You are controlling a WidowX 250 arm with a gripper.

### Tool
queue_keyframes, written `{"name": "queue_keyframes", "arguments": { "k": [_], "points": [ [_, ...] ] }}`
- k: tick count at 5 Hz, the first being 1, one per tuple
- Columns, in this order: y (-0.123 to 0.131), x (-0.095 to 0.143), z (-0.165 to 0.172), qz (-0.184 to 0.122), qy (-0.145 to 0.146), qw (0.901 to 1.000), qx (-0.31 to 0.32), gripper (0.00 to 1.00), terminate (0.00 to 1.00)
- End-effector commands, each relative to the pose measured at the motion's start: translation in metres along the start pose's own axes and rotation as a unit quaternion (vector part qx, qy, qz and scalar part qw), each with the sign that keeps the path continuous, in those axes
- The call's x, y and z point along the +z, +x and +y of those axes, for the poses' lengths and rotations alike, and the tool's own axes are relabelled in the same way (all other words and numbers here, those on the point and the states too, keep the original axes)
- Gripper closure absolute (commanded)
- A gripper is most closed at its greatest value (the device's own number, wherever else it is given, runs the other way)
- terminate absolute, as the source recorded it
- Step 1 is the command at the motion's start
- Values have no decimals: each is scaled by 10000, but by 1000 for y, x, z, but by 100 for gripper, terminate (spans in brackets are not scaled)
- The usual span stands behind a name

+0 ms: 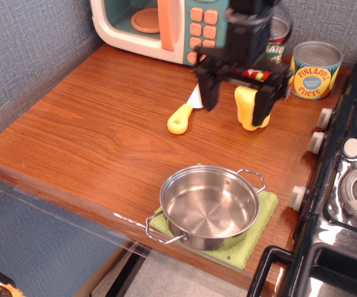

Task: PLACE THE YELLOW CAPSICUM NEAR OVEN

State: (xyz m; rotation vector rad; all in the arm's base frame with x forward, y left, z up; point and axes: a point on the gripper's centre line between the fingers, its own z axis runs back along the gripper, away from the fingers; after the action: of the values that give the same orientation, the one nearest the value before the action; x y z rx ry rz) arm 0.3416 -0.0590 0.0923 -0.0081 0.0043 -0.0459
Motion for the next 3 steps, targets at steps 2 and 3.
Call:
{"name": "queue_keyframes", "arguments": {
  "k": [2,3],
  "points": [
    [73,27,1,-447,101,9986,252,0,0],
    [73,15,9,-327,105,9987,369,0,0]
  ]
}}
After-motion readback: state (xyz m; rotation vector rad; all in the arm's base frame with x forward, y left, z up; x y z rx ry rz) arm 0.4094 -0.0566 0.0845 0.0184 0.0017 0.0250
